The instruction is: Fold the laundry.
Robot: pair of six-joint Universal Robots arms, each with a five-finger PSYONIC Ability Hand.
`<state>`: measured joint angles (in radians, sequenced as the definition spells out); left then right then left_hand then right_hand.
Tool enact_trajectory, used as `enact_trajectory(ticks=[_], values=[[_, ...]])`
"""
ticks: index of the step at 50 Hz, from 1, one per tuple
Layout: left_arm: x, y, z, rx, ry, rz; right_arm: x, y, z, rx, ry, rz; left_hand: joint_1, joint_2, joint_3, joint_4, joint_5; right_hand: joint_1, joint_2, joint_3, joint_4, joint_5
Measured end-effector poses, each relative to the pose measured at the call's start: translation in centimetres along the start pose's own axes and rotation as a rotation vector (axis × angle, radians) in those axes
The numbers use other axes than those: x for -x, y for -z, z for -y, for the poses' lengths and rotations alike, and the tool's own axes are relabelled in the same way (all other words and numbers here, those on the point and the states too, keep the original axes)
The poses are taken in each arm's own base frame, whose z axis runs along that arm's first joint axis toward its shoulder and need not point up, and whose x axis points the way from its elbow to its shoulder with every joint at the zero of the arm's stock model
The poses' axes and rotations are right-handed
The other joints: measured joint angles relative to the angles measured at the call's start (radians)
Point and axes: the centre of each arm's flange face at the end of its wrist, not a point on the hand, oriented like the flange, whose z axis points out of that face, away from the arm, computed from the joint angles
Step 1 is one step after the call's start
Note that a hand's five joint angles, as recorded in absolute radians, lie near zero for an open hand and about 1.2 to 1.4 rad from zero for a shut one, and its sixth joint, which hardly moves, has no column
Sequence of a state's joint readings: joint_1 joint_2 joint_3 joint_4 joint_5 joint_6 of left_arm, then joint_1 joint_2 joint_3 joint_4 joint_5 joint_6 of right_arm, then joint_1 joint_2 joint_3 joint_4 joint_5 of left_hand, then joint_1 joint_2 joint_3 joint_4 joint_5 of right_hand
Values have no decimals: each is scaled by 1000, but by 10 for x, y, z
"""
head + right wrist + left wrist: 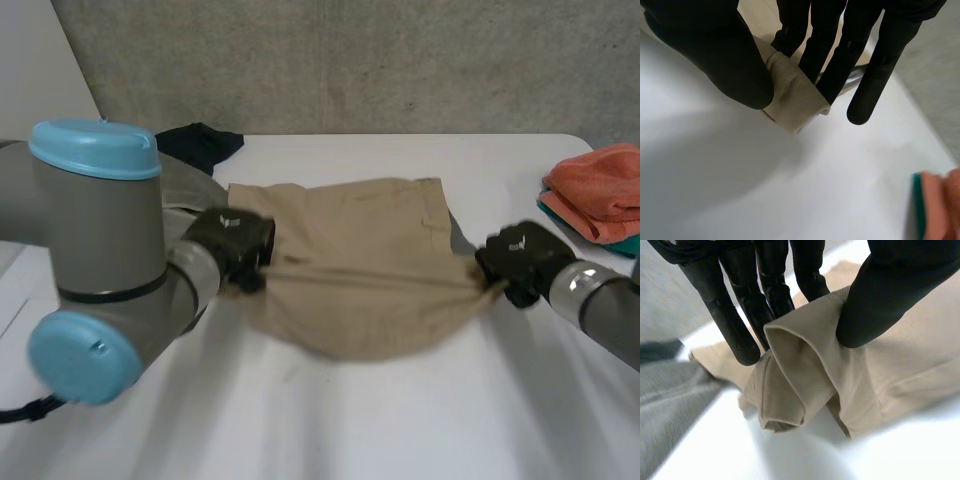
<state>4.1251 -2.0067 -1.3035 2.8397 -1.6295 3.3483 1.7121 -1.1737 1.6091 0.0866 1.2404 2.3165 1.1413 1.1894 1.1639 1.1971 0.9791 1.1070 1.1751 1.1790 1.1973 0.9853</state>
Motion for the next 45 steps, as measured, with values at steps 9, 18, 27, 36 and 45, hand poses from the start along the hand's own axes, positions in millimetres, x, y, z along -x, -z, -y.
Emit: enact_trajectory(ticks=[9, 18, 27, 36, 45], values=[[-27, 33, -24, 103, -165, -87, 23, 64, -4, 157, 130, 192, -2, -12, 0, -19, -3, 0, 0, 12, 0, 0], [-21, -3, -17, -95, -134, -10, 15, 49, 2, 28, -21, 66, -510, -525, -494, -534, -489, 2, 1, 12, 0, 20], [-7, -16, -11, -186, -104, 47, 18, 11, 0, -65, -165, -12, -722, -769, -737, -787, -745, 8, 1, 12, 0, 22], [-20, 49, -13, -206, -120, 3, 23, 1, -8, -29, -181, -38, -464, -533, -509, -538, -497, 8, 1, 12, 0, 22], [-45, 82, -53, -113, -110, -93, 25, -1, -11, -20, -180, -39, -306, -352, -328, -361, -322, 8, 1, 12, 0, 22]])
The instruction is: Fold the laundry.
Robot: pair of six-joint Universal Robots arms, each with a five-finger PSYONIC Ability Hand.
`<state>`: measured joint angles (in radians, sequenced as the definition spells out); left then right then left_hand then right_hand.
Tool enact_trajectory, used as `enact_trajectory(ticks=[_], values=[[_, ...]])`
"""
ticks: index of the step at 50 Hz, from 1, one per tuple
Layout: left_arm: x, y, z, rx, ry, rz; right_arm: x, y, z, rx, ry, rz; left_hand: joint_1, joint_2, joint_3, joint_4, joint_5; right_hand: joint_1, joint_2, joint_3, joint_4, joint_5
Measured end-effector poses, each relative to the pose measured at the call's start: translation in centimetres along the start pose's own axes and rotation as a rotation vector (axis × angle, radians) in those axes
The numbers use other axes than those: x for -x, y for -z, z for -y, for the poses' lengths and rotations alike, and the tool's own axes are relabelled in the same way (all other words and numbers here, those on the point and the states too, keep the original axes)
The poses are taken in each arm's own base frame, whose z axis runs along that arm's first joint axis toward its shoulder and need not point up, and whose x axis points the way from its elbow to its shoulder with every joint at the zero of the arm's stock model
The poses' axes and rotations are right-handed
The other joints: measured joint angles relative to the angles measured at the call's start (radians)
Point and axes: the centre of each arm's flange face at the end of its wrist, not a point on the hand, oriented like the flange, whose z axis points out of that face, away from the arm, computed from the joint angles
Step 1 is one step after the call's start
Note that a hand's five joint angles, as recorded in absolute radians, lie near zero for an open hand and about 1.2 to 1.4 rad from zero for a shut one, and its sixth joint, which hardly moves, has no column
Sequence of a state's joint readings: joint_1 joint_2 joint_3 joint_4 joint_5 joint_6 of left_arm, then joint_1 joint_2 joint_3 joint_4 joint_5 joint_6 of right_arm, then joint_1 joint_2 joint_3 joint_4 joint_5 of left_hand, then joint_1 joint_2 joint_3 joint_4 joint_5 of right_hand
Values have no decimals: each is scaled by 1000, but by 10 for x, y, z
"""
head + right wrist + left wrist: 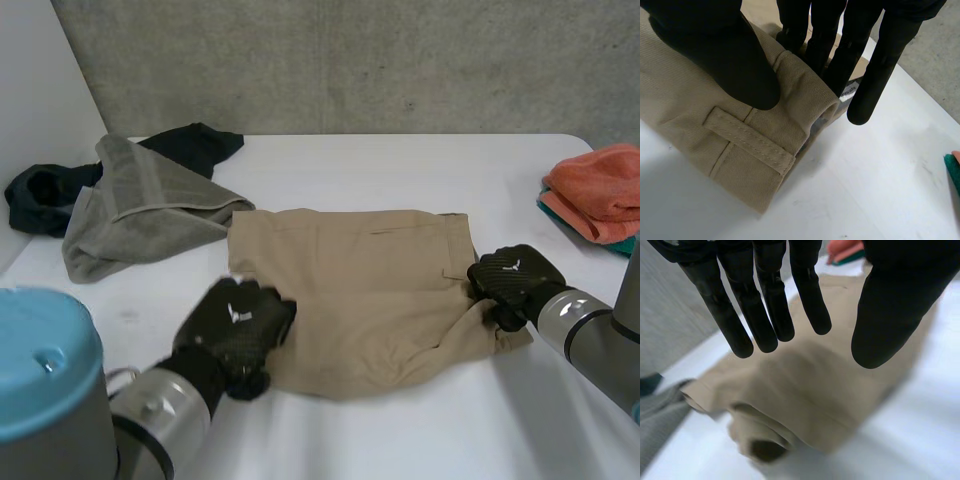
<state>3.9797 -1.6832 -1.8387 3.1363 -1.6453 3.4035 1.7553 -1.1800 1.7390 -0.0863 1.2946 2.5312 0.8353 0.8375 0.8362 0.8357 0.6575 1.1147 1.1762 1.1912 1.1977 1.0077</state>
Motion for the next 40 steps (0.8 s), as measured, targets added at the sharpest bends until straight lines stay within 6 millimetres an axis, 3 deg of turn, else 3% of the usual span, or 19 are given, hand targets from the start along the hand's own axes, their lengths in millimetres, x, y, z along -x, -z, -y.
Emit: enact_trajectory(ticks=[5, 20, 27, 29, 33, 40], values=[[-7, -7, -20, 79, 30, -23, 1, 0, -1, 3, -1, 4, -263, -250, -247, -253, -250, 0, 0, 0, 0, 0], [9, -62, -46, 148, 35, 28, 7, 2, -4, 9, -4, 25, -267, -279, -269, -285, -284, 0, 0, 0, 0, -1], [12, -84, -51, 144, 3, 36, 7, 2, -5, 11, -5, 27, -180, -187, -198, -184, -182, 0, 0, 0, 0, -1], [12, -89, -52, 141, -2, 37, 7, 2, -5, 12, -5, 26, 59, 39, 23, 30, 29, 0, 0, 0, 0, 0], [12, -94, -50, 126, -8, 42, 7, 2, -5, 13, -5, 25, 314, 329, 312, 328, 310, 0, 0, 0, 0, 0], [18, -85, -29, 54, -4, 70, 5, 6, -2, 14, 14, 21, 314, 356, 348, 361, 317, 0, 0, 0, 0, 0]])
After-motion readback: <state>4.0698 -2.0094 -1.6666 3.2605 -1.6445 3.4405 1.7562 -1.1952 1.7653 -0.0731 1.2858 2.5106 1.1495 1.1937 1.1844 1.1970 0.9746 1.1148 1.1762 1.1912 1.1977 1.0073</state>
